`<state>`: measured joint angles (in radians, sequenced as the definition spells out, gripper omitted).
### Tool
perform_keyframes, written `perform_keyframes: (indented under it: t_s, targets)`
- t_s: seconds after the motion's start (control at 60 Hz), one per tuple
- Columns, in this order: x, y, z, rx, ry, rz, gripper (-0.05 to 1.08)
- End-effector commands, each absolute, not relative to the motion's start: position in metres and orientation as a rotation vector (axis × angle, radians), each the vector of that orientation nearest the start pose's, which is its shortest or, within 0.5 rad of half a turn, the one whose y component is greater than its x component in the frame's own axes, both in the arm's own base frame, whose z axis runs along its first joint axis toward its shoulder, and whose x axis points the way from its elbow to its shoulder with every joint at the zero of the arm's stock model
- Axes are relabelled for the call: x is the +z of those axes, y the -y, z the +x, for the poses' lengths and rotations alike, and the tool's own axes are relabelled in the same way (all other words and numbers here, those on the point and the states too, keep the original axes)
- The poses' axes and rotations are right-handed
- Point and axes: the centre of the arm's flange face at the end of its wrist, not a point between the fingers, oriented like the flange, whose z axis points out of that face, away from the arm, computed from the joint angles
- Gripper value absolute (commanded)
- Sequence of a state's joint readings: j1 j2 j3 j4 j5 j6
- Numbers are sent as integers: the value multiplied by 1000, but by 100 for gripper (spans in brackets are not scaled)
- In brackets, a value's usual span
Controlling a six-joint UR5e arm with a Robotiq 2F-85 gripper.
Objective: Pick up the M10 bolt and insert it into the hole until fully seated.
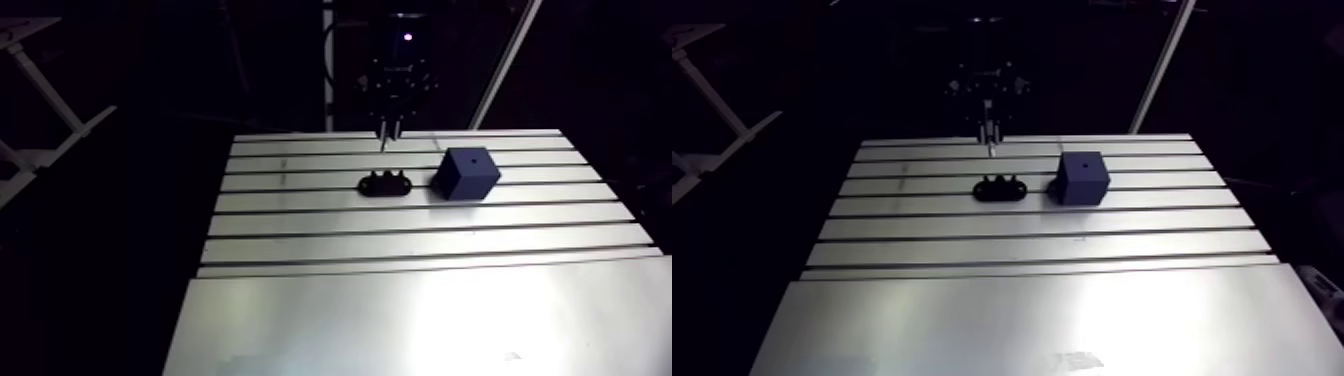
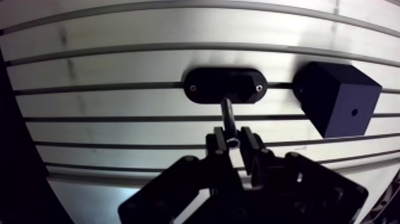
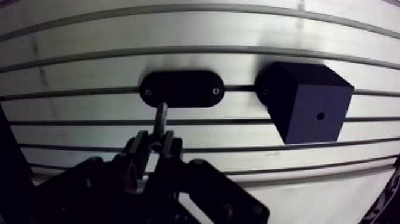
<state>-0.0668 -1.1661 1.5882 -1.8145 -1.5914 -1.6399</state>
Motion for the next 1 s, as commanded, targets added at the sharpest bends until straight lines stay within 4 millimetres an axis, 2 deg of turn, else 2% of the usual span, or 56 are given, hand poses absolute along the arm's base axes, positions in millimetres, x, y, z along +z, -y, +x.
perform_keyframes:
  t_s: [0.017,0.05,0.1,0.117,0.133,0.15,0.167,0.183,0.233,0.383,0.717,1.0]
  targets:
    - [337,87,-624,-4,-2907,-48,108]
    - [343,83,-626,-7,-2896,-60,108]
    - [358,58,-632,-19,-2885,-58,108]
    - [358,58,-632,-19,-2885,-58,108]
    - [363,47,-634,-21,-2888,-49,108]
    - [368,26,-636,-29,-2873,-38,108]
    - [368,26,-636,-29,-2873,-38,108]
    - [370,16,-637,-33,-2860,-38,108]
    - [368,9,-637,-42,-2841,-44,107]
    - [368,-32,-639,-44,-2814,-16,107]
    - [347,-54,-638,-27,-2739,-34,107]
    - [332,-59,-644,-8,-2718,-37,107]
